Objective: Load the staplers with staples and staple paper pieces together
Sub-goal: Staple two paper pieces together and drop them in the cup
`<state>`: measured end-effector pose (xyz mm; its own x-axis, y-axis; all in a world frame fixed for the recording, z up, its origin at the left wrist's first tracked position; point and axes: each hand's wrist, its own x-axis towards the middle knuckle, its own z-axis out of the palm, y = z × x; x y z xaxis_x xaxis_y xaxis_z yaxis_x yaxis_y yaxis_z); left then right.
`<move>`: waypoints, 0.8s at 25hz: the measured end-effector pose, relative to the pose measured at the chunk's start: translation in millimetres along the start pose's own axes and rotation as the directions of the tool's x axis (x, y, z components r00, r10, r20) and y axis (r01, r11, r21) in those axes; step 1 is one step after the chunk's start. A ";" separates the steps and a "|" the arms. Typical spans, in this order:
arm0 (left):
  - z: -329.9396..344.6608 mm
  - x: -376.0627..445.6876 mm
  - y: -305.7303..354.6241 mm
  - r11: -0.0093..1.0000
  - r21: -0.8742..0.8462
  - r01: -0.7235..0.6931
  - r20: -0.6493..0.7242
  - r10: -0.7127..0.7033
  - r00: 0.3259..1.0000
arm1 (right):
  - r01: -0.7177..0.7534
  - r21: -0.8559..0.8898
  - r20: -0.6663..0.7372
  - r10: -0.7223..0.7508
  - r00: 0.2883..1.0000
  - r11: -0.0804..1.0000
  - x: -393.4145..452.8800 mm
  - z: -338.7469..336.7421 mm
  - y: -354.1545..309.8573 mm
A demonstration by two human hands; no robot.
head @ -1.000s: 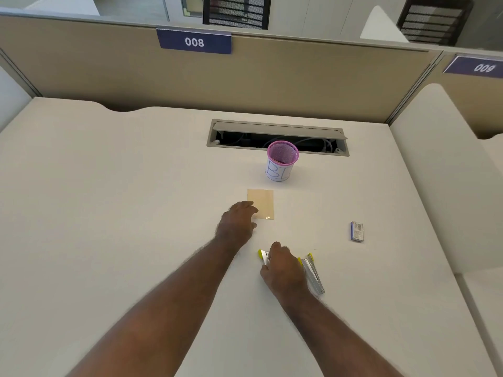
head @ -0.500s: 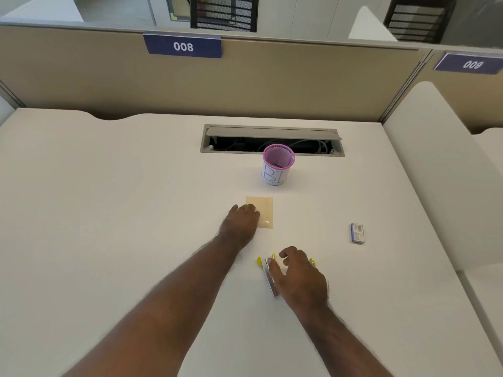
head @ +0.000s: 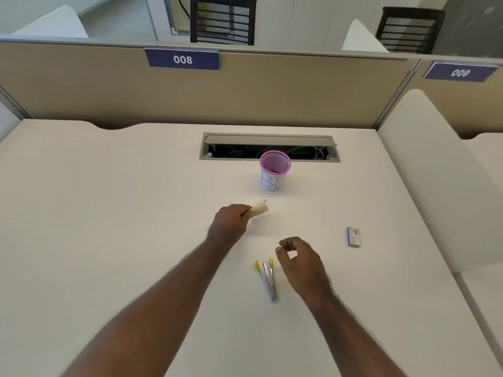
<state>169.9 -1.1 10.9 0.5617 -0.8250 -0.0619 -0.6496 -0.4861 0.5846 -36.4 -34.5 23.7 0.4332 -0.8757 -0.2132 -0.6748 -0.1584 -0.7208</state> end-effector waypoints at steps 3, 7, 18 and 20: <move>-13.6 -26.9 15.1 0.683 -0.691 0.238 0.154 -0.183 0.971 | -0.086 0.321 0.077 0.065 0.995 0.943 15.9 -7.7 -12.4; -17.7 -74.1 31.1 0.157 -0.902 0.403 0.399 -0.058 0.915 | -0.181 0.590 0.202 0.074 0.977 0.787 26.1 -16.8 -27.3; -44.8 -102.7 37.2 0.184 -0.933 0.310 0.302 -0.069 0.951 | -0.057 0.544 0.161 -0.038 0.986 0.837 12.2 -45.5 -41.0; -52.7 -102.4 38.3 0.367 -0.888 0.276 0.287 -0.025 0.958 | -0.024 0.476 0.175 -0.068 0.982 0.879 11.1 -49.5 -44.0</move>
<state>114.5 80.0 82.3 0.4066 -0.8608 -0.3062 0.3716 -0.1504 0.9162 -31.4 -59.8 85.7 0.5765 -0.7692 -0.2757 -0.3194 0.0984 -0.9425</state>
